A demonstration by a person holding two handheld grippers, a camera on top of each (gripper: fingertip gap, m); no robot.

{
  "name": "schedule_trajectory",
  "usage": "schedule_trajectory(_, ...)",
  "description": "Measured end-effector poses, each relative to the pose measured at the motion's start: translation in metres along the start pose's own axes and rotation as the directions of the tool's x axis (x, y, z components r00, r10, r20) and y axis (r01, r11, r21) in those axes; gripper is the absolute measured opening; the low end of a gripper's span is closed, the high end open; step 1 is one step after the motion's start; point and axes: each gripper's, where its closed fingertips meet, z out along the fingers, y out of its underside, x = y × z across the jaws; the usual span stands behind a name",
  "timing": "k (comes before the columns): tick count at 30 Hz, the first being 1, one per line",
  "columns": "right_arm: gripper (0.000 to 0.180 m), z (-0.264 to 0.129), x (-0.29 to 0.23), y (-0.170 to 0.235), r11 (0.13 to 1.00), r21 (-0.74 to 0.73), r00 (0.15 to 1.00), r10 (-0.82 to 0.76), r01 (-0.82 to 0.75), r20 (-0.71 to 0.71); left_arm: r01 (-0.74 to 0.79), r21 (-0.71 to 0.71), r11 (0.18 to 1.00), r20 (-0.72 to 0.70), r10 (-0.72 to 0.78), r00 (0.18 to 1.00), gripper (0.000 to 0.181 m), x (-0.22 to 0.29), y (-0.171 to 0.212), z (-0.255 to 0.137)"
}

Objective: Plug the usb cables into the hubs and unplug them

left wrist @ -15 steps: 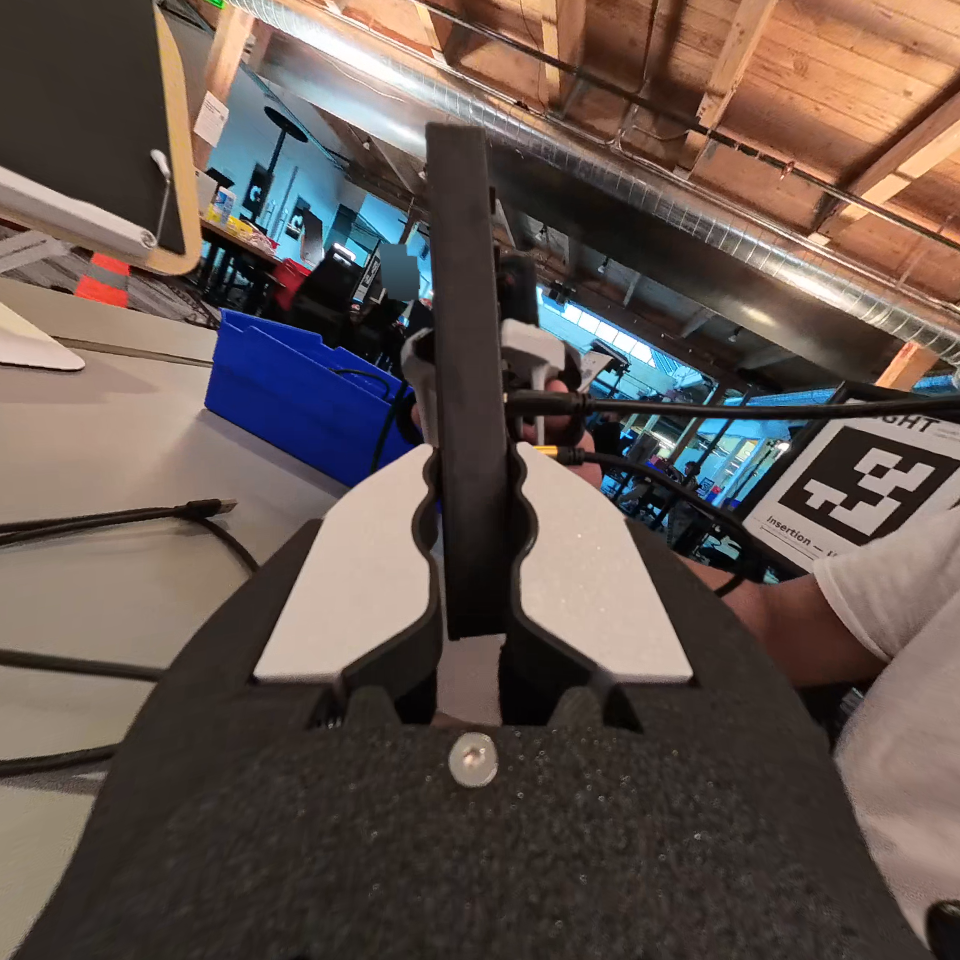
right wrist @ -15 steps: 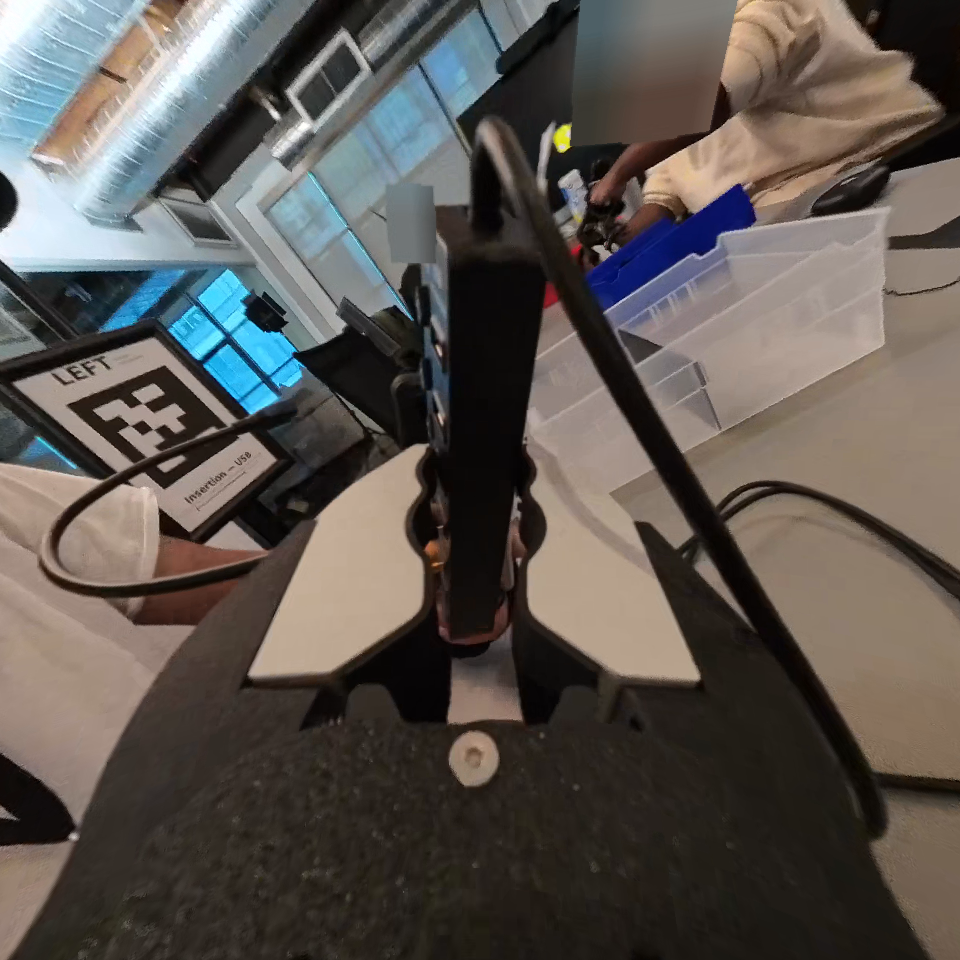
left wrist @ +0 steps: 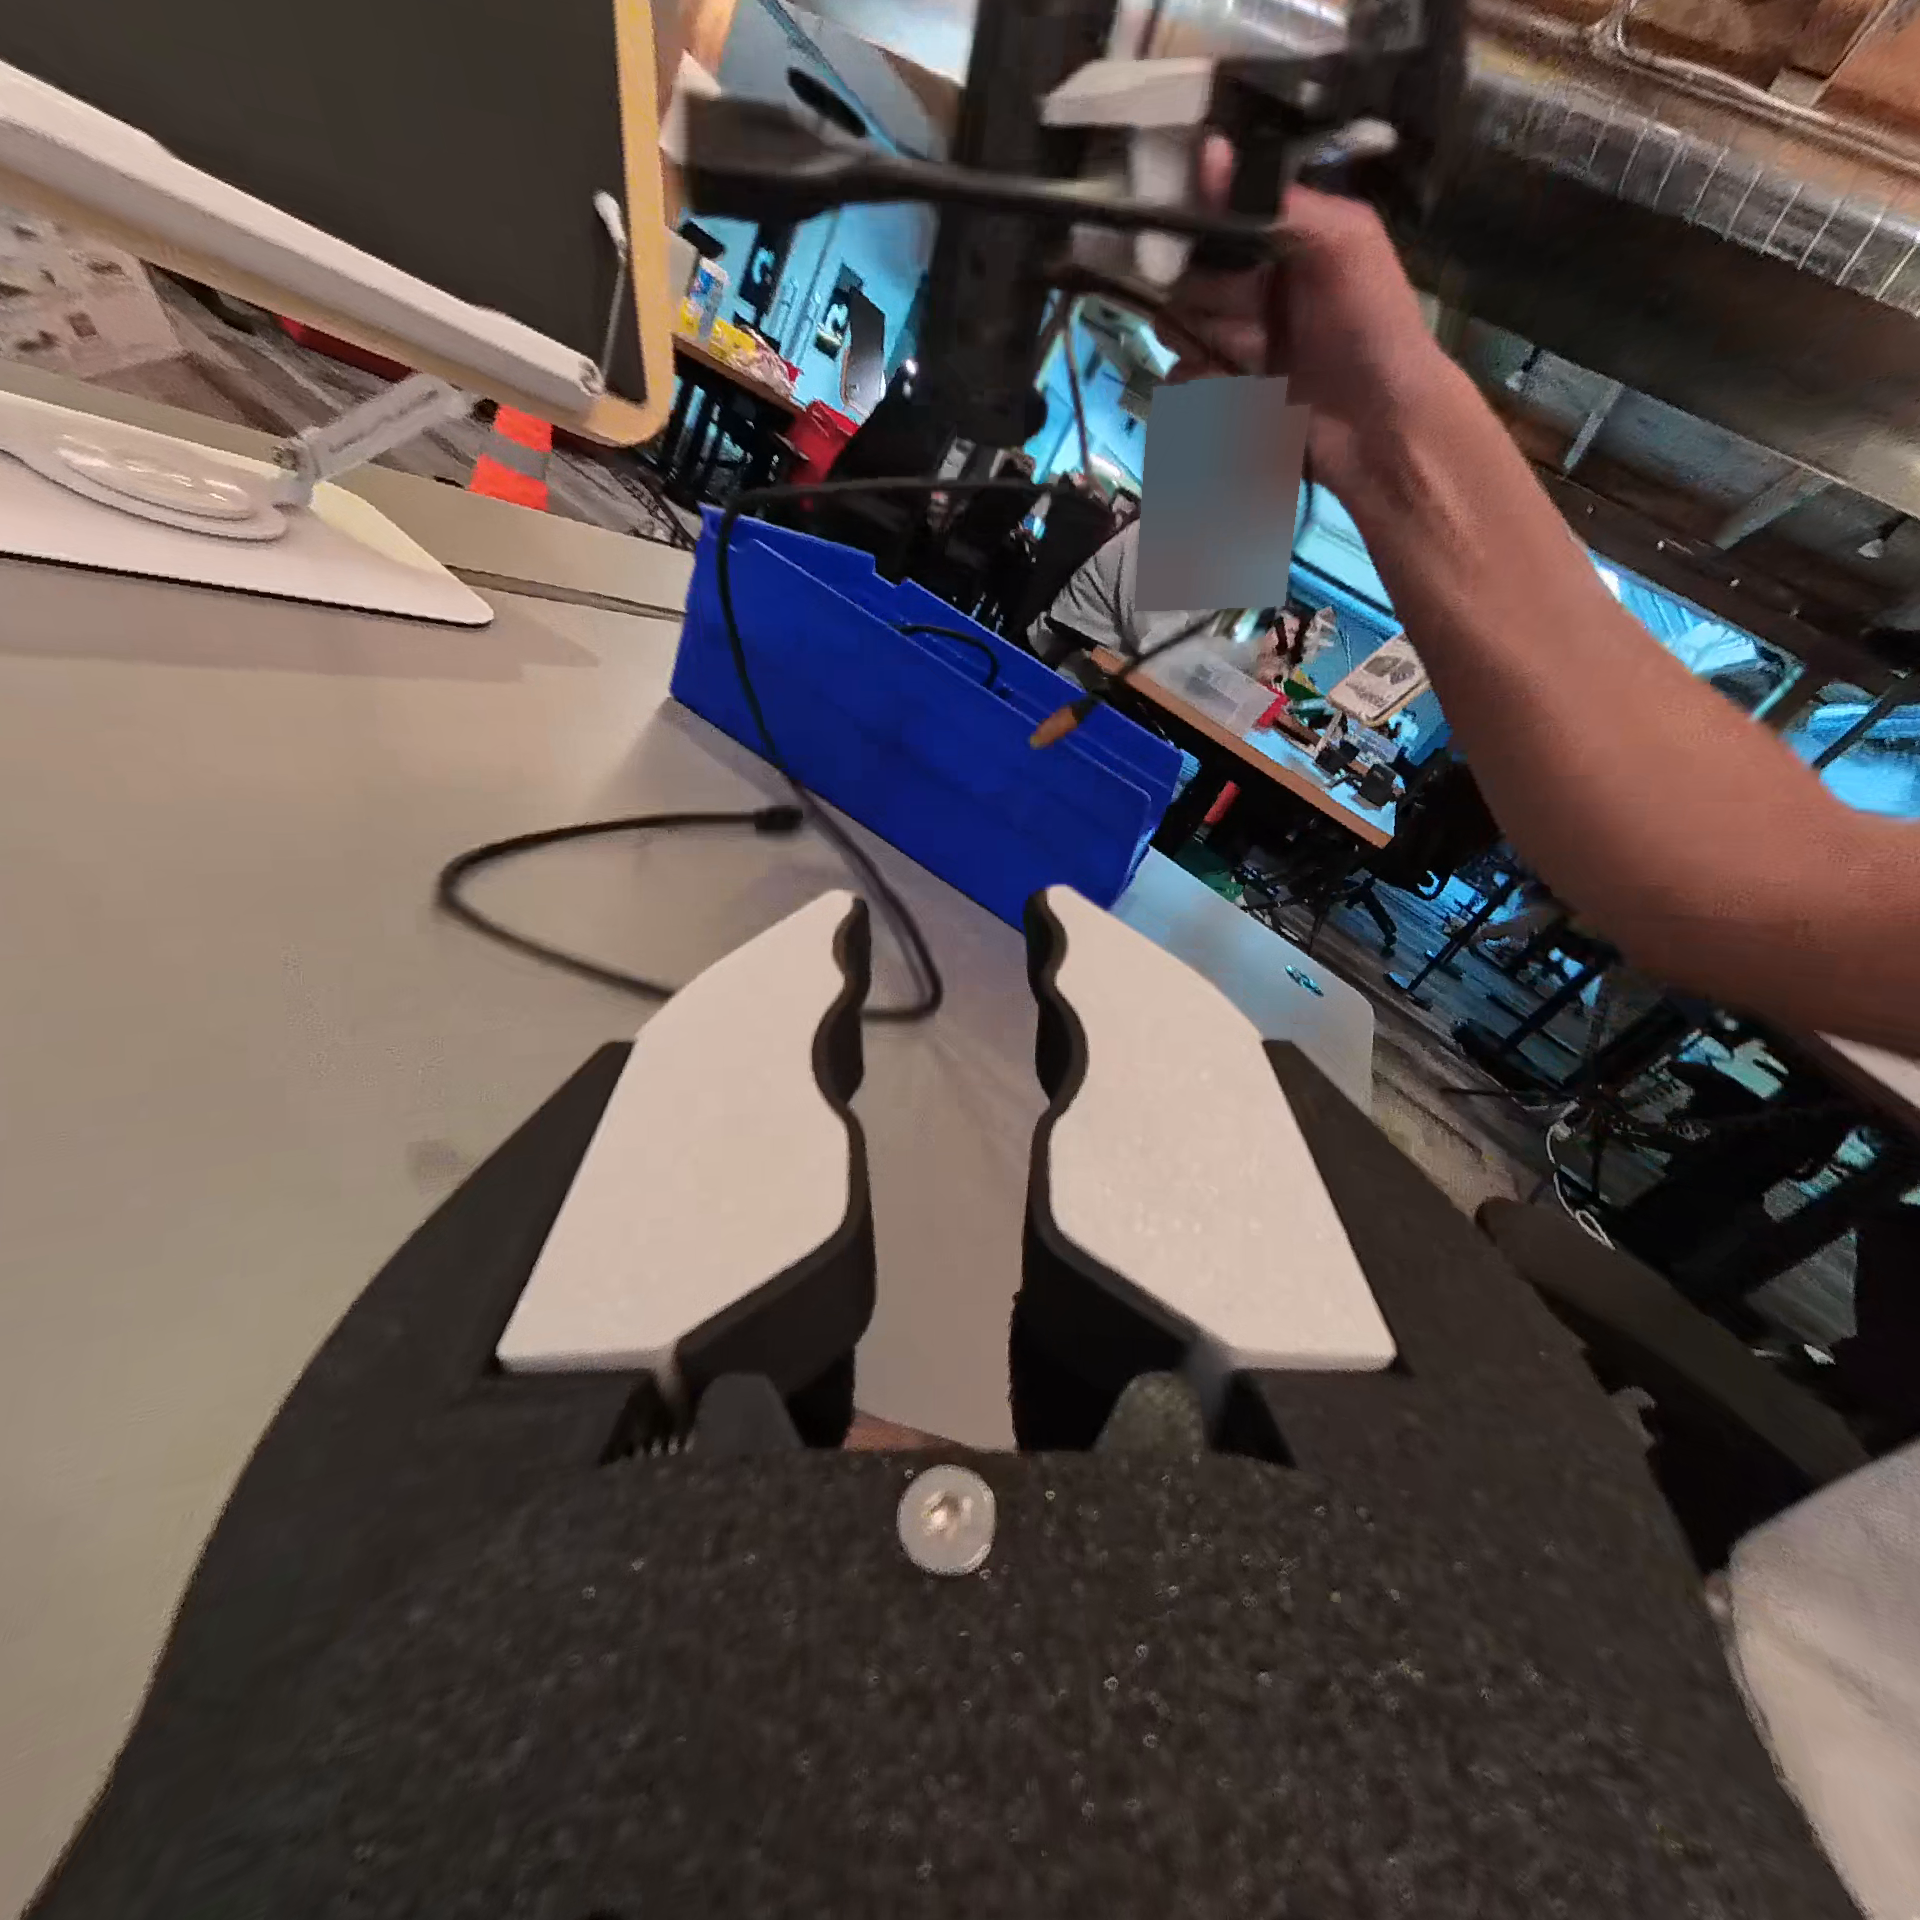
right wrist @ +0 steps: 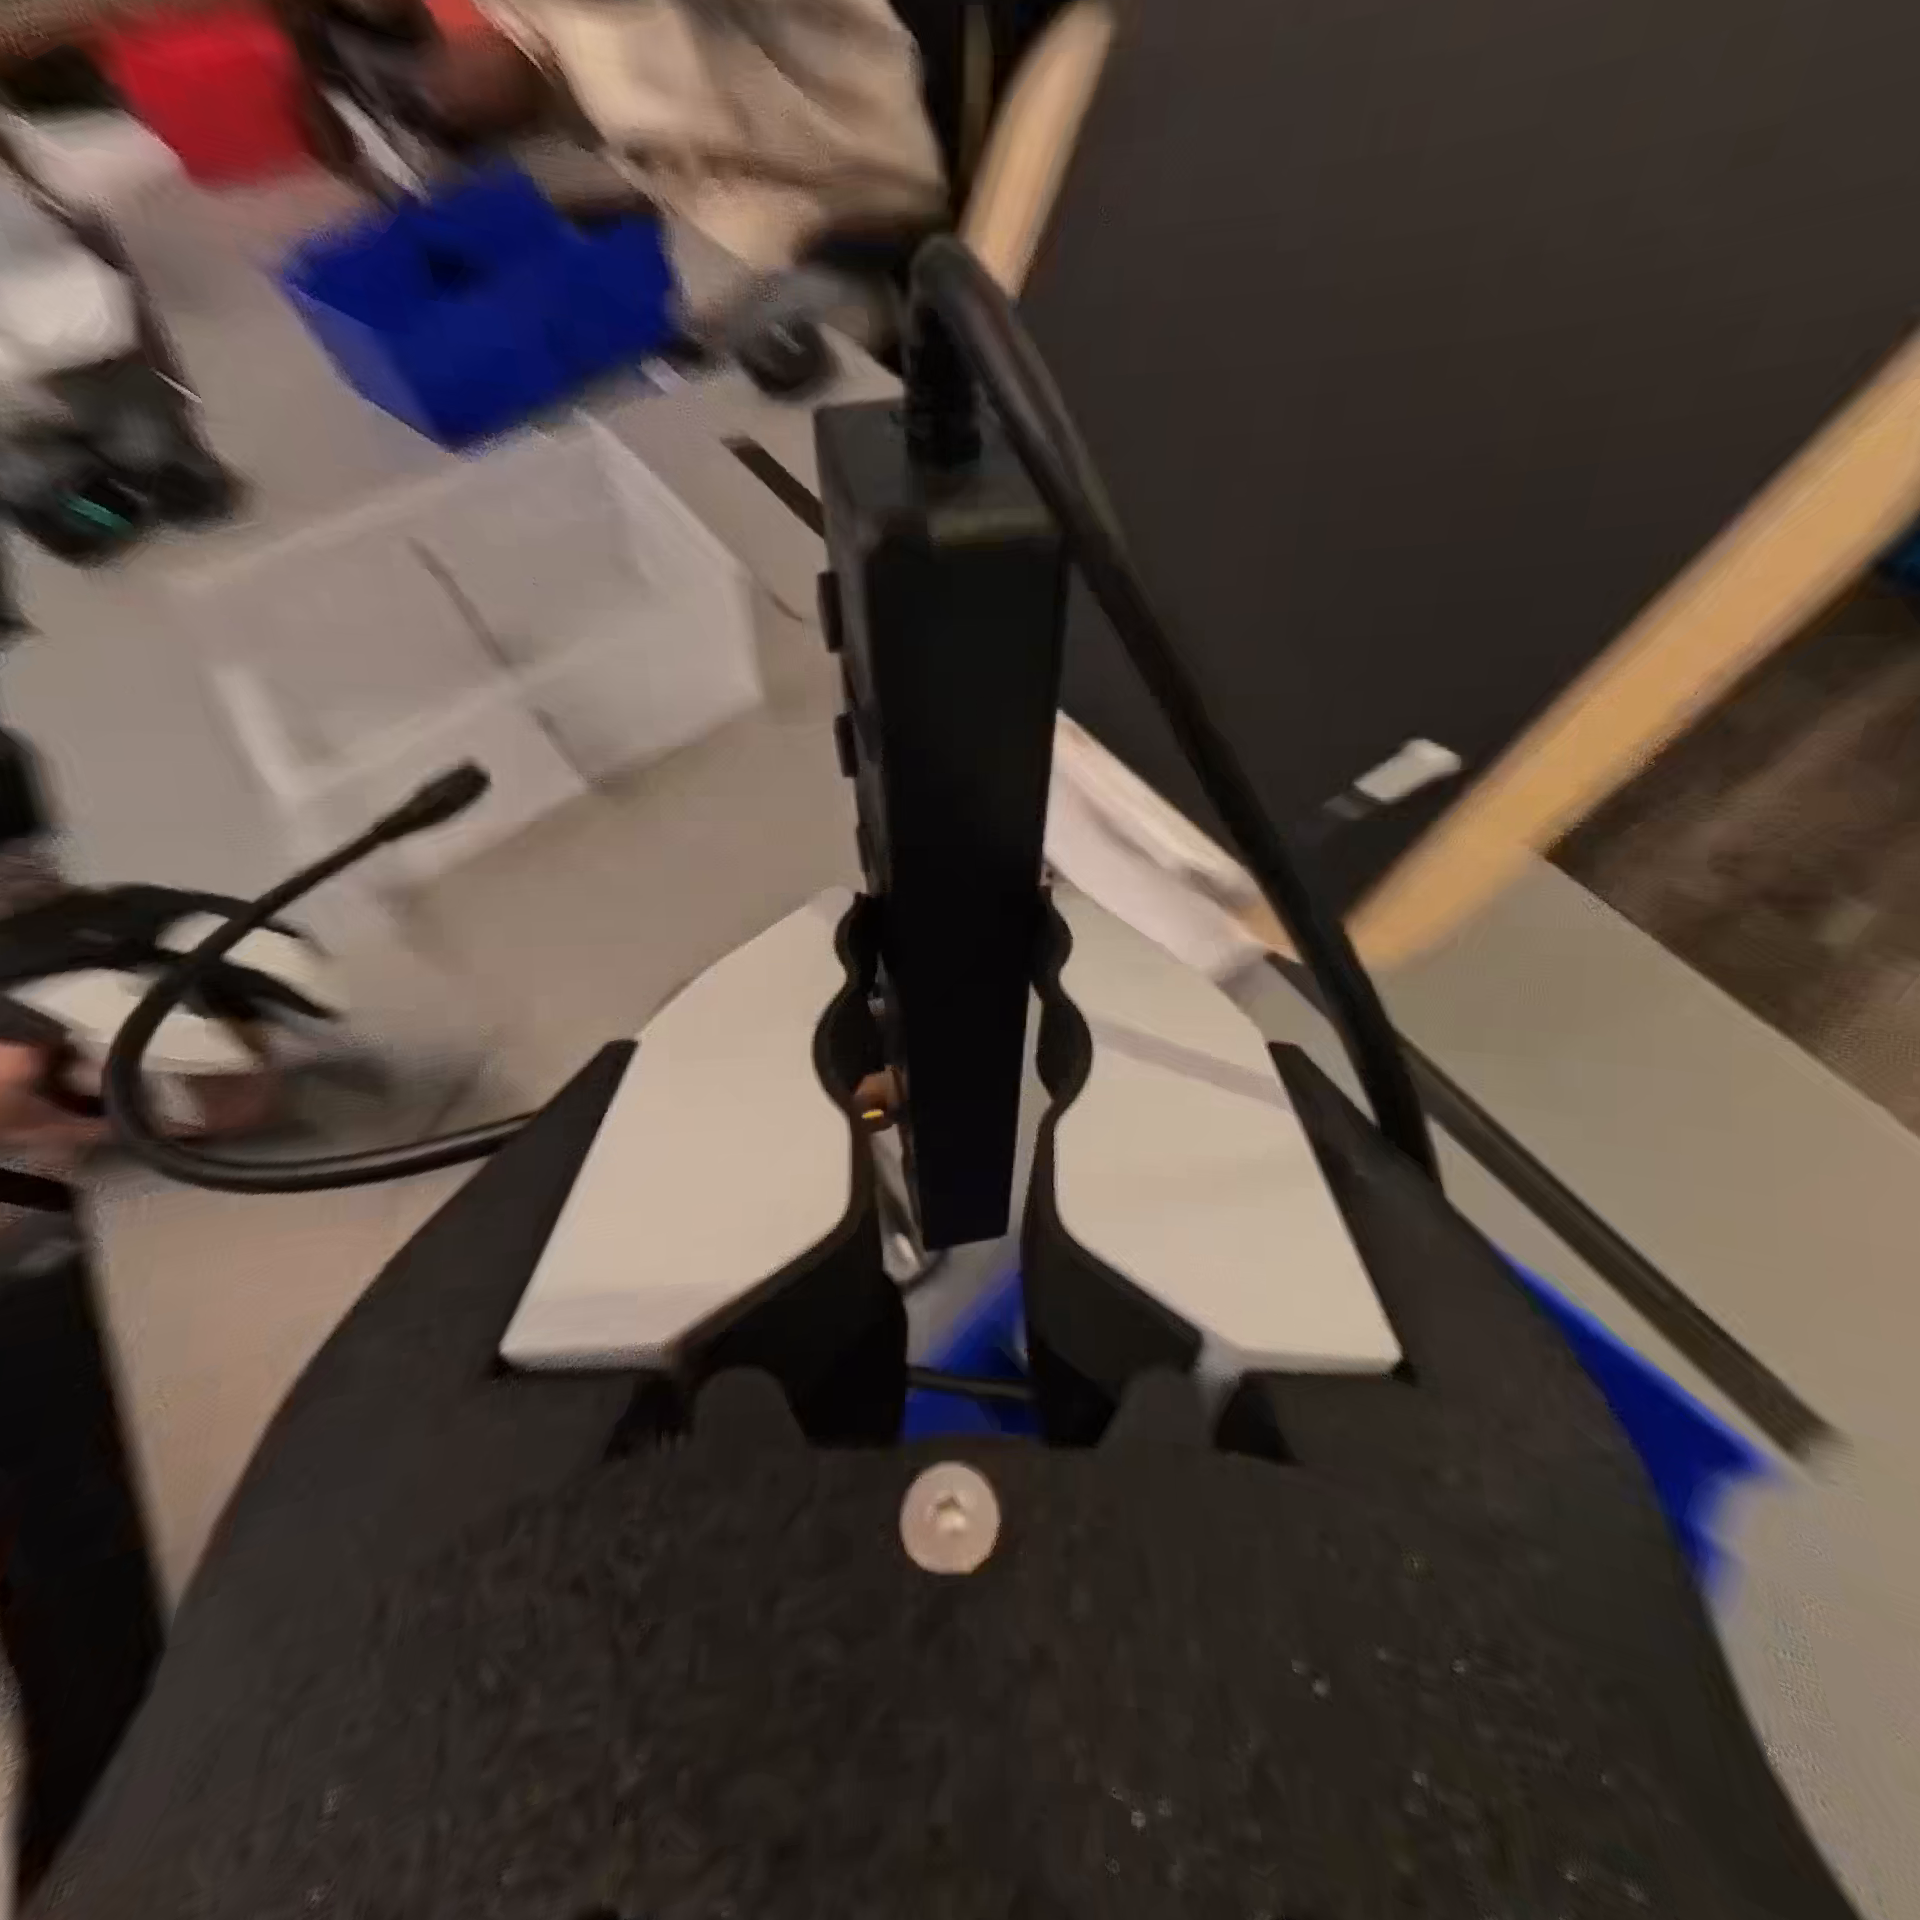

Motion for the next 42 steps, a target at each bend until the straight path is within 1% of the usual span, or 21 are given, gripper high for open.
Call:
schedule_trajectory(2,0.028,-0.004,0.057,0.019,0.991,-0.134,0.992,-0.039,0.024,-0.116,-0.013,-0.03,0.999,-0.014,0.013,1.0,0.027,0.004,0.006,0.003)
schedule_trajectory(5,0.028,-0.014,0.129,0.048,0.97,-0.24,0.959,-0.094,0.028,-0.268,-0.065,-0.062,0.996,-0.033,0.063,0.997,0.026,0.012,0.012,0.007)
schedule_trajectory(7,0.029,-0.014,0.156,0.081,0.936,-0.35,0.942,-0.143,0.029,-0.303,-0.107,-0.083,0.991,-0.035,0.104,0.994,0.026,0.015,0.016,0.008)
schedule_trajectory(9,0.029,-0.009,0.17,0.117,0.892,-0.451,0.938,-0.183,0.032,-0.294,-0.138,-0.105,0.985,-0.036,0.134,0.99,0.026,0.016,0.02,0.01)
schedule_trajectory(11,0.028,-0.001,0.175,0.148,0.85,-0.527,0.942,-0.199,0.028,-0.271,-0.15,-0.117,0.982,-0.039,0.146,0.989,0.026,0.017,0.023,0.011)
schedule_trajectory(13,0.028,0.01,0.174,0.174,0.819,-0.574,0.952,-0.176,0.0,-0.251,-0.152,-0.127,0.98,-0.039,0.149,0.988,0.026,0.016,0.025,0.013)
schedule_trajectory(15,0.029,0.023,0.168,0.2,0.777,-0.629,0.968,-0.149,-0.011,-0.202,-0.147,-0.132,0.98,-0.042,0.143,0.989,0.026,0.016,0.026,0.013)
schedule_trajectory(17,0.029,0.033,0.164,0.213,0.756,-0.653,0.972,-0.185,0.046,-0.144,-0.145,-0.13,0.981,-0.042,0.141,0.989,0.025,0.015,0.025,0.012)
schedule_trajectory(19,0.029,0.038,0.163,0.212,0.723,-0.682,0.965,-0.242,0.107,-0.105,-0.144,-0.128,0.981,-0.039,0.14,0.989,0.025,0.014,0.024,0.011)
schedule_trajectory(20,0.028,0.04,0.159,0.216,0.684,-0.715,0.962,-0.265,0.144,-0.06,-0.143,-0.125,0.982,-0.038,0.14,0.989,0.025,0.013,0.024,0.011)
schedule_trajectory(22,0.028,0.043,0.148,0.229,0.573,-0.777,0.943,-0.325,0.261,0.077,-0.139,-0.124,0.983,-0.038,0.135,0.99,0.025,0.012,0.023,0.01)
schedule_trajectory(23,0.028,0.044,0.145,0.235,0.528,-0.797,0.934,-0.336,0.294,0.122,-0.136,-0.127,0.983,-0.038,0.132,0.991,0.025,0.012,0.023,0.01)
schedule_trajectory(25,0.029,0.049,0.145,0.243,0.45,-0.836,0.922,-0.354,0.314,0.156,-0.132,-0.127,0.983,-0.039,0.128,0.991,0.025,0.011,0.023,0.01)
schedule_trajectory(27,0.03,0.057,0.148,0.241,0.434,-0.849,0.917,-0.375,0.302,0.134,-0.132,-0.127,0.983,-0.04,0.128,0.991,0.025,0.012,0.023,0.011)
schedule_trajectory(30,0.032,0.061,0.151,0.24,0.42,-0.844,0.884,-0.45,0.335,0.127,-0.13,-0.134,0.982,-0.05,0.124,0.991,0.025,0.013,0.025,0.012)
schedule_trajectory(33,0.038,0.051,0.144,0.235,0.46,-0.838,0.915,-0.391,0.292,0.104,-0.131,-0.131,0.983,-0.052,0.125,0.991,0.025,0.015,0.025,0.011)
schedule_trajectory(34,0.041,0.048,0.141,0.223,0.506,-0.819,0.922,-0.381,0.271,0.07,-0.133,-0.131,0.983,-0.053,0.127,0.991,0.025,0.015,0.025,0.01)
schedule_trajectory(36,0.04,0.036,0.125,0.194,0.589,-0.764,0.935,-0.35,0.262,0.051,-0.136,-0.128,0.982,-0.054,0.13,0.99,0.025,0.016,0.024,0.009)
schedule_trajectory(38,0.042,0.02,0.112,0.161,0.635,-0.724,0.923,-0.385,0.269,0.005,-0.14,-0.125,0.982,-0.055,0.134,0.989,0.025,0.016,0.024,0.01)
schedule_trajectory(40,0.043,0.014,0.083,0.132,0.662,-0.673,0.901,-0.434,0.33,0.016,-0.14,-0.127,0.982,-0.057,0.134,0.989,0.025,0.016,0.025,0.011)
schedule_trajectory(42,0.047,0.017,0.042,0.12,0.643,-0.65,0.879,-0.47,0.405,0.083,-0.138,-0.135,0.981,-0.063,0.131,0.989,0.025,0.017,0.026,0.013)
